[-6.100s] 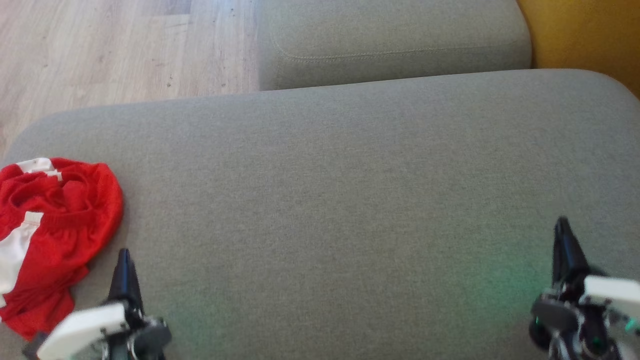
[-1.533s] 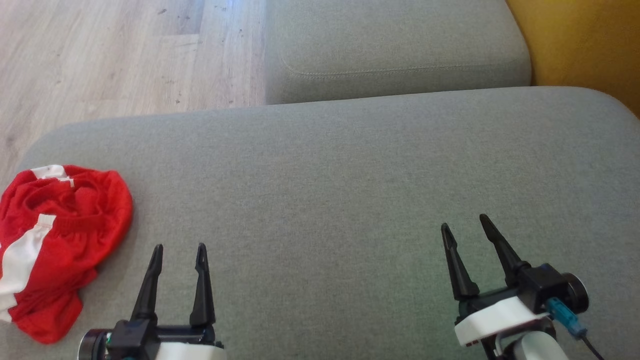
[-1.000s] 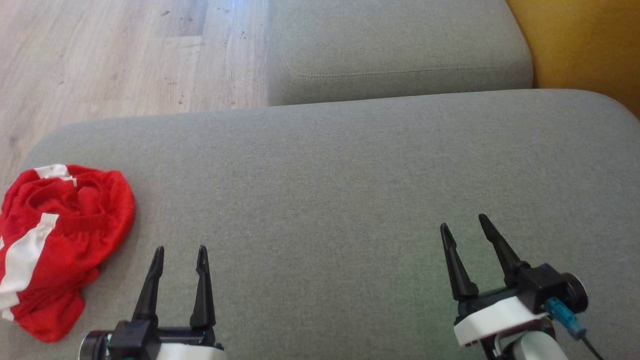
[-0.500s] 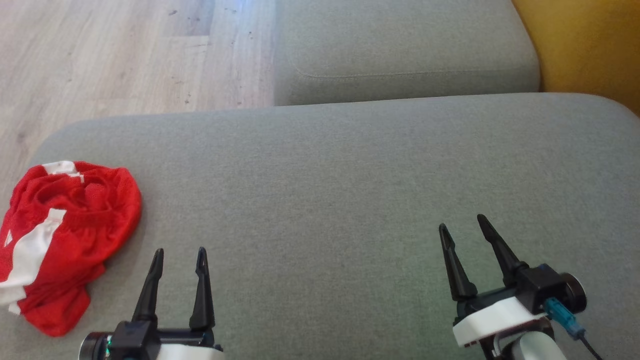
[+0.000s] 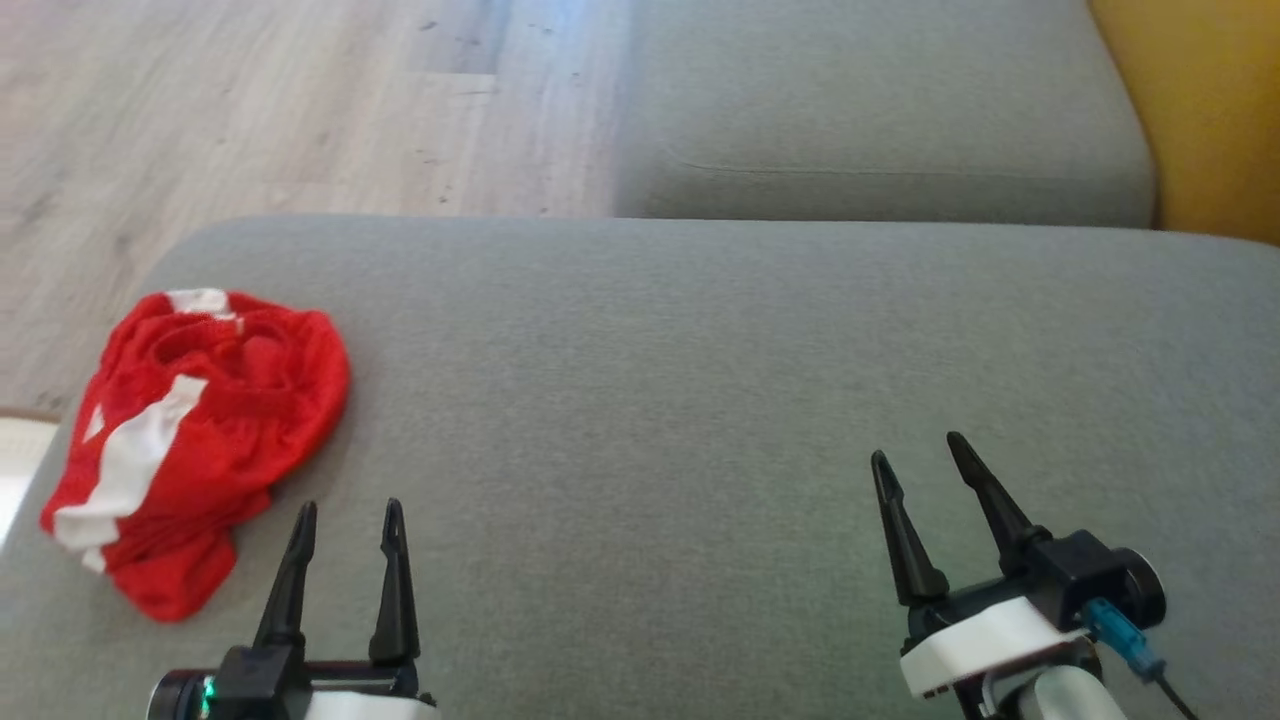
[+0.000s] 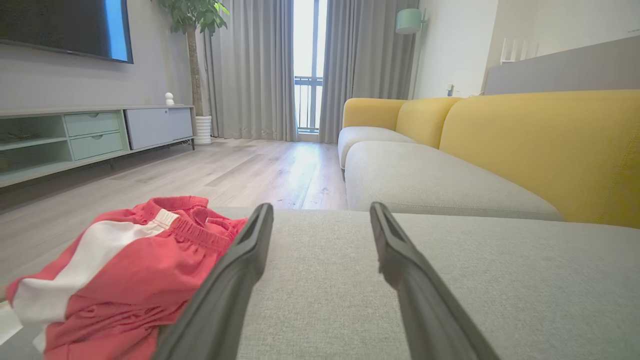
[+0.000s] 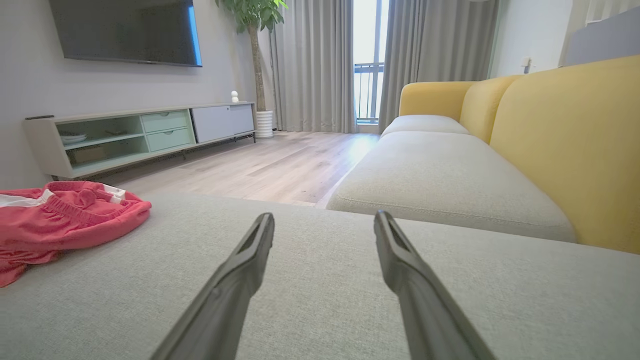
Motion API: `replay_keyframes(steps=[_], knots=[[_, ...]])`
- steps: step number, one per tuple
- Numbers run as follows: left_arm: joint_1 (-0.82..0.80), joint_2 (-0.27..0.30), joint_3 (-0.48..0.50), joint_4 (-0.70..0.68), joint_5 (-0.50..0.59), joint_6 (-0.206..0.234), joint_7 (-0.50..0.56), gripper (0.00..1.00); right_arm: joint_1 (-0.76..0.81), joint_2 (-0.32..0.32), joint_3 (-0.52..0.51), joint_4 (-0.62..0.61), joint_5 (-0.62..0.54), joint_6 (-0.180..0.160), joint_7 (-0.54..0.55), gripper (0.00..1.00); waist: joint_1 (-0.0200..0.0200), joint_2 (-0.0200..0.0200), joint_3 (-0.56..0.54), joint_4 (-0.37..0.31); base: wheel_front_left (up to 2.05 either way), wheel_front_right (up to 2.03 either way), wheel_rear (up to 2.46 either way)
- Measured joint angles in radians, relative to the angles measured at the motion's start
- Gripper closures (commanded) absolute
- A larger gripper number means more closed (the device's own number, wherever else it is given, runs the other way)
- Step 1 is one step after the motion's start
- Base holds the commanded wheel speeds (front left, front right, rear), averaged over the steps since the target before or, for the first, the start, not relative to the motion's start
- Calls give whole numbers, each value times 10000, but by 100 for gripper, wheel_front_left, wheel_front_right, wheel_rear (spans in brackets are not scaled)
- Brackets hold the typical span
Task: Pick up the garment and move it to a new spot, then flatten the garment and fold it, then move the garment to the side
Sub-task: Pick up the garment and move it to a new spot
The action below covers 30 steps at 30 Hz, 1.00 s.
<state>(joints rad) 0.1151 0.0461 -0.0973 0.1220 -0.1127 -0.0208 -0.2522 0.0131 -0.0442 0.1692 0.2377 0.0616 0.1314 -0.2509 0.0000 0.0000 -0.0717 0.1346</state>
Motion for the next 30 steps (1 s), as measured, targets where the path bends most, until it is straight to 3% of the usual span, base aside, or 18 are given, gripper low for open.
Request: replay_keyframes(steps=[30], knots=[[341, 15, 407, 19, 84, -56, 0, 0, 215, -2, 115, -48, 90, 0, 0, 0, 0, 0, 50, 2449, 0, 0, 0]])
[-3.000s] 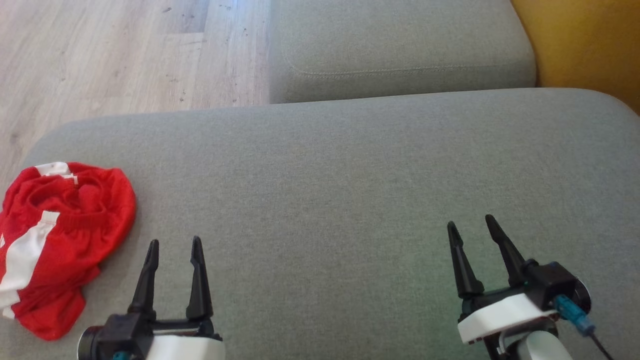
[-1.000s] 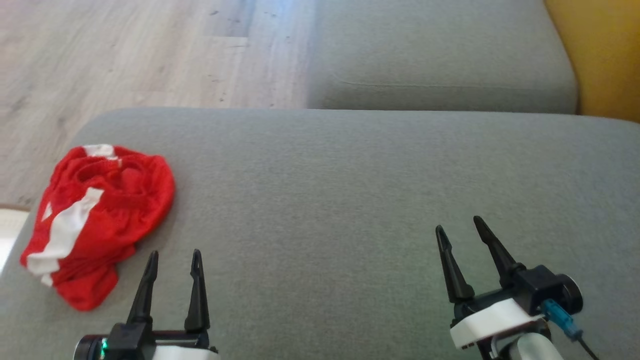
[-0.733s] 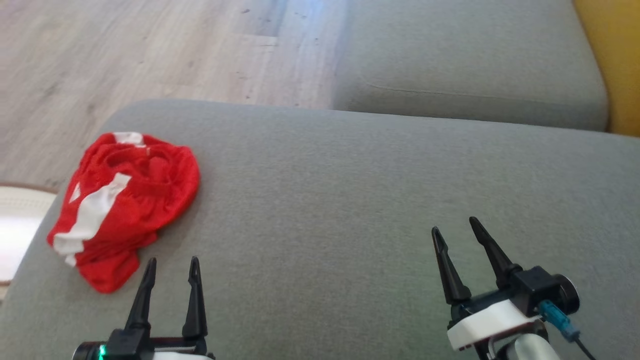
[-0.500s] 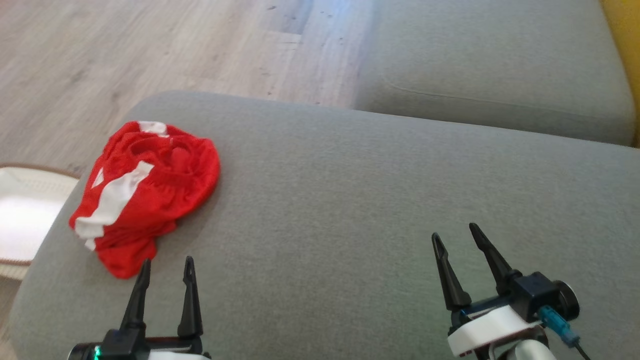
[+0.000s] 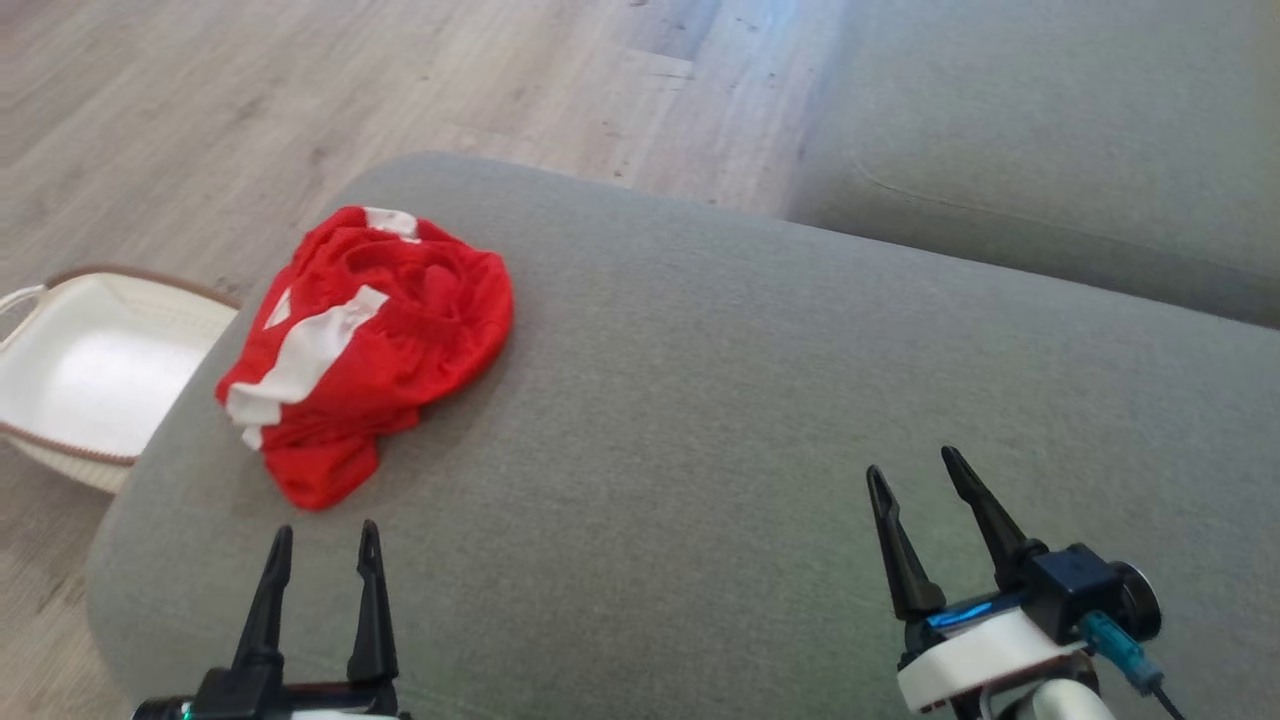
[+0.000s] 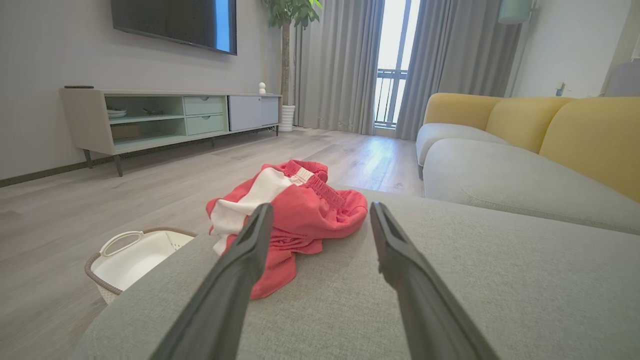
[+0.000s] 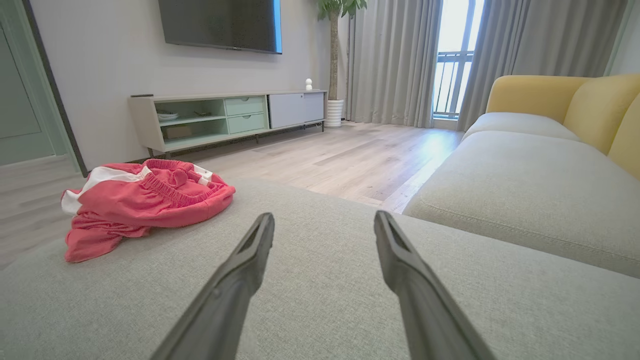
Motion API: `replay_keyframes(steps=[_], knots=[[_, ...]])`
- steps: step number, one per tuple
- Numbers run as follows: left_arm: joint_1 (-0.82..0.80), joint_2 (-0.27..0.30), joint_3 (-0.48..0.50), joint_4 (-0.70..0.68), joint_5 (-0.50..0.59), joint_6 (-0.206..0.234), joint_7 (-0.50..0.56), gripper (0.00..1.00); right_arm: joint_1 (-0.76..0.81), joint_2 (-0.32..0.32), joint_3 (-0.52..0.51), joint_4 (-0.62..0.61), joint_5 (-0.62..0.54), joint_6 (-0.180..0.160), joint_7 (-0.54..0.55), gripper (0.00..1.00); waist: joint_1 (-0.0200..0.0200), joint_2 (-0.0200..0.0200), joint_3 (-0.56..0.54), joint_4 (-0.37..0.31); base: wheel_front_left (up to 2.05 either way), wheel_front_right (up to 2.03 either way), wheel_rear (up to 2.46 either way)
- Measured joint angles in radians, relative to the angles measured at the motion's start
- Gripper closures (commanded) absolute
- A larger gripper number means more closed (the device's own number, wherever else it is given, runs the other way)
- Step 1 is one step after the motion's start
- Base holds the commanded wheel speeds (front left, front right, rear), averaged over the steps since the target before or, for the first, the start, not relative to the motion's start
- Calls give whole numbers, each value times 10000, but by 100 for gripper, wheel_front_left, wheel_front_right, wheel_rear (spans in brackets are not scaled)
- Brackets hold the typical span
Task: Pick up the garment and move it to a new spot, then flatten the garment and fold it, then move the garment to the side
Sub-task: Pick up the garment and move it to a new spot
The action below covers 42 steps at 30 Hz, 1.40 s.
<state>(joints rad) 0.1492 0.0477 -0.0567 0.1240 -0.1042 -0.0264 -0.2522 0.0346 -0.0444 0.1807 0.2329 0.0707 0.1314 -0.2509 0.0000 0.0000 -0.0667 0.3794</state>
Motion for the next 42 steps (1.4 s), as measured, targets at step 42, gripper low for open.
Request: replay_keyframes(steps=[42], knots=[[-9994, 1448, -986, 5814, -2499, -1060, 4228, 0, -1979, -2011, -293, -255, -1003, 0, -2, 0, 4, -1, 3528, 959, 0, 0, 0]])
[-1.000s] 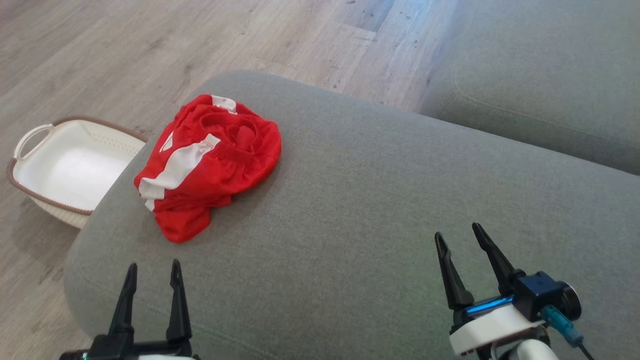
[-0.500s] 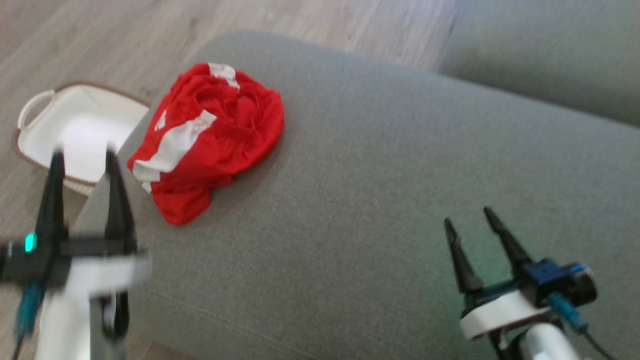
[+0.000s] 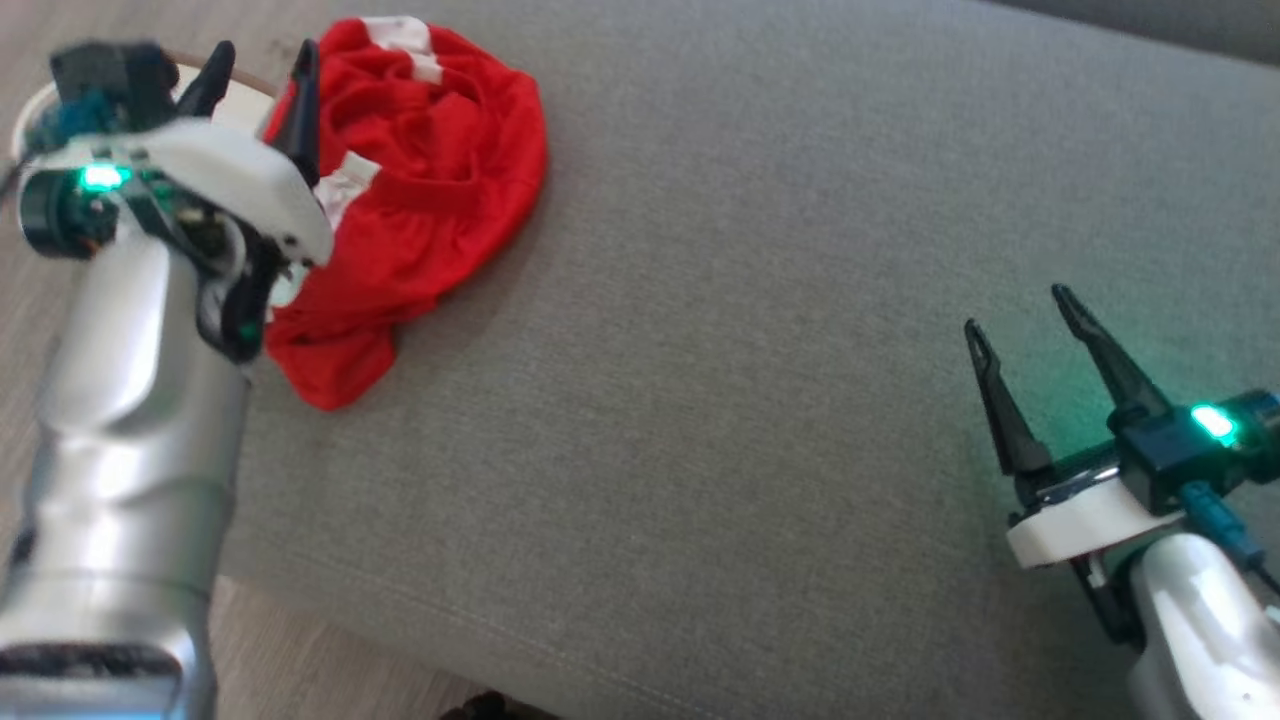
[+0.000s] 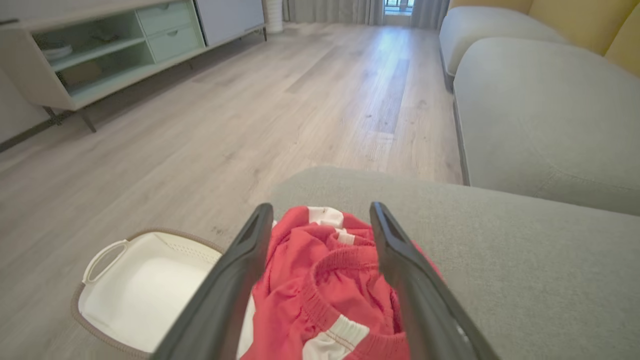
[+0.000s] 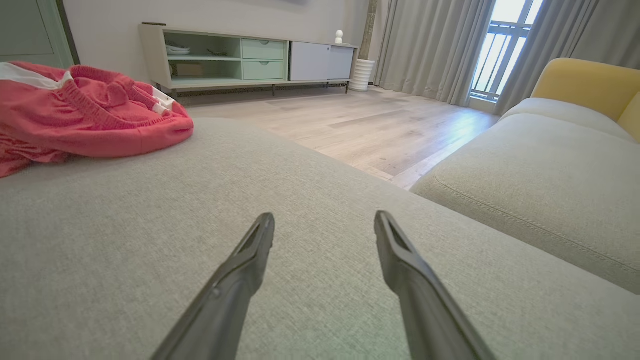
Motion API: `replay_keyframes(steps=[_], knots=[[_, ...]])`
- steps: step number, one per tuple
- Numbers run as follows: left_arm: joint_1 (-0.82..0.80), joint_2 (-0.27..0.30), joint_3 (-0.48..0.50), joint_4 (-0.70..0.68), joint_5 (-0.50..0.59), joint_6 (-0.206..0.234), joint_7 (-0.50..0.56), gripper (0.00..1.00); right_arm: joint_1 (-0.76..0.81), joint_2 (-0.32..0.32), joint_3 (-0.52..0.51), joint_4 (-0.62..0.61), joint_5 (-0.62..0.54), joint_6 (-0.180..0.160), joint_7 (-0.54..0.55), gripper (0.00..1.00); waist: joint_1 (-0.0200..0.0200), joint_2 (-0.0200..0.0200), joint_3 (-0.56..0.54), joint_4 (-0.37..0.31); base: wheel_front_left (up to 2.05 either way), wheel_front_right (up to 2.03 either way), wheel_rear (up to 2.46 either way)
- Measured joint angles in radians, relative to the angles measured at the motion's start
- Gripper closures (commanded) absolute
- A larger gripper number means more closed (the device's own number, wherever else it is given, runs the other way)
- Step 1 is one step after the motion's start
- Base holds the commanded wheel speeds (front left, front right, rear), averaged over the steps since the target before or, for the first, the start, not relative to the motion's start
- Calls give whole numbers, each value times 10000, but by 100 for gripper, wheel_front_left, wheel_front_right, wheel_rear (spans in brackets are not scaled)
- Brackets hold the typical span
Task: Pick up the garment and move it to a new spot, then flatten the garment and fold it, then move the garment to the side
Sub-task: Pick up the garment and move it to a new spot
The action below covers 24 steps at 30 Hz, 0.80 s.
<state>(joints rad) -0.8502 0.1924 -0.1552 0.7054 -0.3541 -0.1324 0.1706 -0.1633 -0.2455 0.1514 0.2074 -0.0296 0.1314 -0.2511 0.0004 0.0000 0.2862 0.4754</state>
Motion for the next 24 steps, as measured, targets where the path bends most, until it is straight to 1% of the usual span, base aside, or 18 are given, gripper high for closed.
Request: replay_keyframes(steps=[4, 7, 9, 11, 14, 15, 17, 18, 19, 24], knots=[[-888, 272, -347, 1404, -357, 0, 665, 0, -122, -334, 46, -88, 2, 0, 0, 0, -3, 0, 307, -250, 0, 0, 0], [-1154, 267, -594, 2205, -667, 0, 844, 0, -118, -529, -2, -132, 2, 0, 0, 0, -2, 0, 500, -409, 0, 0, 0], [-1164, 161, -800, 2669, -961, 0, 955, 0, -114, -564, -69, -194, 2, 0, 0, 0, -3, 0, 610, -496, 0, 0, 0], [-1161, 136, -1026, 3072, -1114, 0, 936, 0, -107, -573, -115, -282, 2, 0, 0, 0, -3, 0, 716, -556, 0, 0, 0], [-1162, 151, -1103, 3584, -1235, 0, 805, 0, -107, -577, -148, -366, 2, 0, -2, 0, -3, 0, 852, -650, 0, 0, 0], [-1162, 167, -1187, 3917, -1235, 0, 625, 0, -109, -583, -184, -431, 2, 0, -8, 0, -3, 0, 950, -702, 0, 0, 0], [-1168, 167, -1210, 4165, -1235, 0, 270, 0, -109, -585, -201, -460, 2, 0, -13, 0, -3, 0, 1042, -740, 0, 0, 0], [-1168, 167, -1210, 4165, -1235, 0, 270, 35, -109, -585, -201, -460, 2, 0, -13, 0, -3, 0, 1042, -740, 0, 0, 0], [-1180, 167, -1271, 4276, -1229, 0, 86, 100, -109, -587, -215, -464, 2, 0, -13, 0, -3, 0, 1073, -756, 0, 0, 0], [-1323, 151, -1565, 4550, -1185, 0, -800, 100, -108, -585, -268, -462, 2, 0, -13, 0, -3, 0, 1008, -810, 0, 0, 0]])
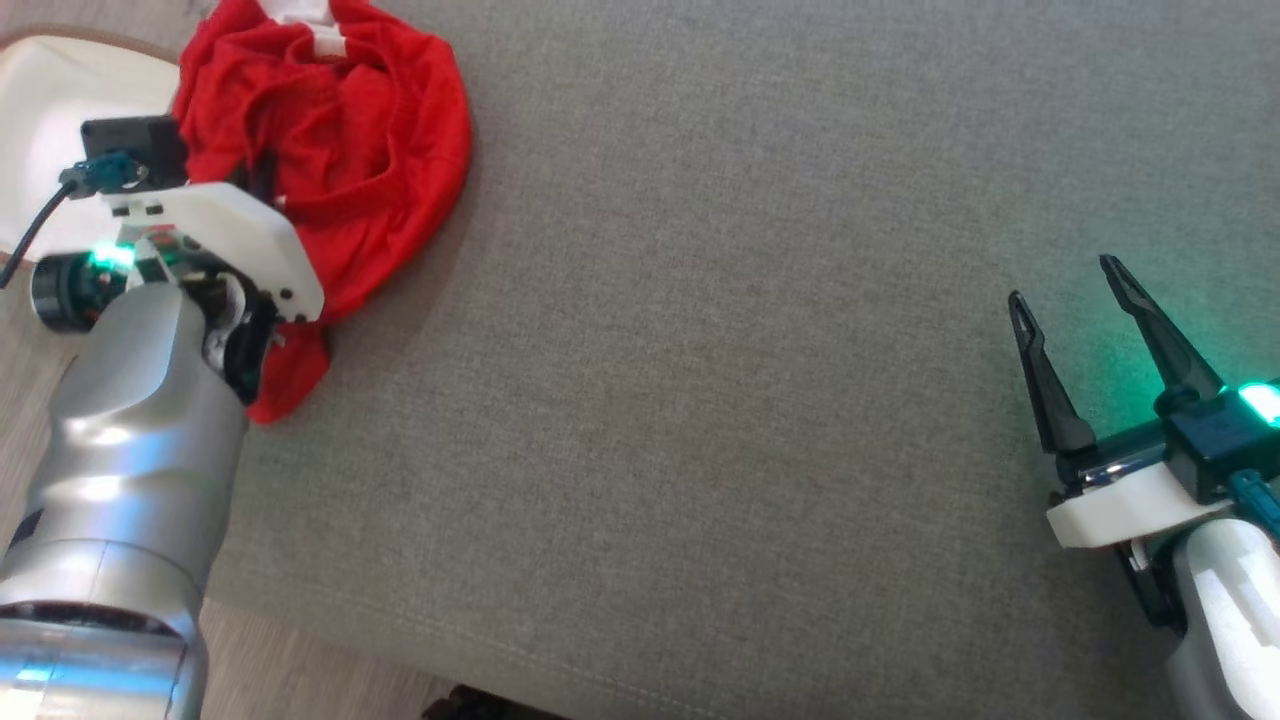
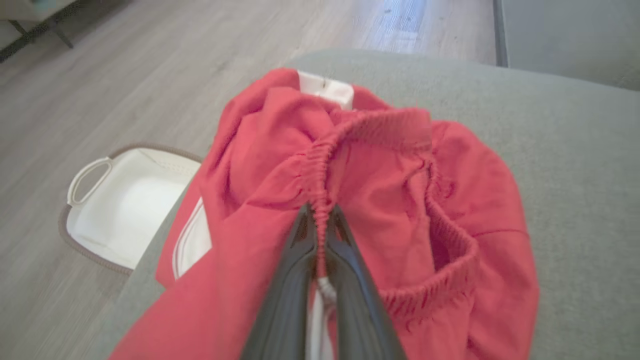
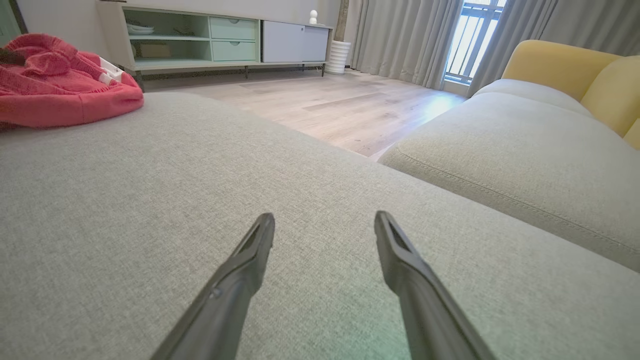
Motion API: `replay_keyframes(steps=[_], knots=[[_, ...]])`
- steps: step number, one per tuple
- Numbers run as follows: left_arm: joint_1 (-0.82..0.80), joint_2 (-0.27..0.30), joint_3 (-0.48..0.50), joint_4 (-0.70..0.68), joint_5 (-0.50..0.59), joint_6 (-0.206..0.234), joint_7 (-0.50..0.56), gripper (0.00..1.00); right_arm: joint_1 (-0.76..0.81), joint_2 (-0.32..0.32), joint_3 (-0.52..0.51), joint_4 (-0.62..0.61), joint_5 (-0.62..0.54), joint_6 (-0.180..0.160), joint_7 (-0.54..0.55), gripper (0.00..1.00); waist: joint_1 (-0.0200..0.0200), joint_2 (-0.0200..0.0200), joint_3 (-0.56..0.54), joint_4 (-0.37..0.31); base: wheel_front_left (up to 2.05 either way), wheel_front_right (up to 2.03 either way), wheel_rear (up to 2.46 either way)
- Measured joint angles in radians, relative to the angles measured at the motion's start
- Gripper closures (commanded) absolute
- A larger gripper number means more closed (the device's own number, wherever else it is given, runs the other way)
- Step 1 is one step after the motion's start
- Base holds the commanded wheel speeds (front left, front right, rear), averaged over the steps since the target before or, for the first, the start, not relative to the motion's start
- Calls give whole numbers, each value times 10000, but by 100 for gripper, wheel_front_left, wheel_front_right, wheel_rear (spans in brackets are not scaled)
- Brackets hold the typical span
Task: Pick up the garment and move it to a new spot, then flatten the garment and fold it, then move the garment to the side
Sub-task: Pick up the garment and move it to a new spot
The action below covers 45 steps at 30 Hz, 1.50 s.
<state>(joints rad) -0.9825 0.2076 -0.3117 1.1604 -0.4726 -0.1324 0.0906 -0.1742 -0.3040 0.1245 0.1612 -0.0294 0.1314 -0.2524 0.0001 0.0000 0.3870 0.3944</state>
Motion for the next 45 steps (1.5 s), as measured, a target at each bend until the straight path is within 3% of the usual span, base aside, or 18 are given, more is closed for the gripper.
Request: replay_keyframes(steps=[8, 14, 22, 29, 37, 45], knots=[[-679, 65, -1388, -742, 199, 0, -1097, 100, 35, 550, -50, 79, 17, 0, 0, 0, -2, 0, -831, -101, 0, 0, 0], [-1257, 614, -2696, -1793, 245, 0, -1168, 100, 44, 1352, -29, 142, 35, 0, 0, 0, -3, 0, -1616, -575, 0, 0, 0], [-2088, 1218, -4280, -3940, -337, 0, -270, 100, 591, 2082, -58, 188, 123, 0, 0, 0, -3, 0, -2433, -1946, 0, 0, 0], [-2299, 1565, -4846, -5599, -1260, -2, 646, 100, 660, 2366, -161, 111, 224, 0, -2, 0, -3, 0, -2794, -3500, 0, 0, 0], [-2093, 1290, -5373, -6897, -2090, 0, 1001, 100, 641, 2456, -309, -6, 554, 0, -2, 0, -2, 0, -2747, -5152, 0, 0, 0], [41, 941, -6303, -6734, -2667, 0, 1005, 100, 609, 2491, -238, -81, 1003, 0, -2, 0, -1, 1, -2246, -6144, 0, 0, 0]])
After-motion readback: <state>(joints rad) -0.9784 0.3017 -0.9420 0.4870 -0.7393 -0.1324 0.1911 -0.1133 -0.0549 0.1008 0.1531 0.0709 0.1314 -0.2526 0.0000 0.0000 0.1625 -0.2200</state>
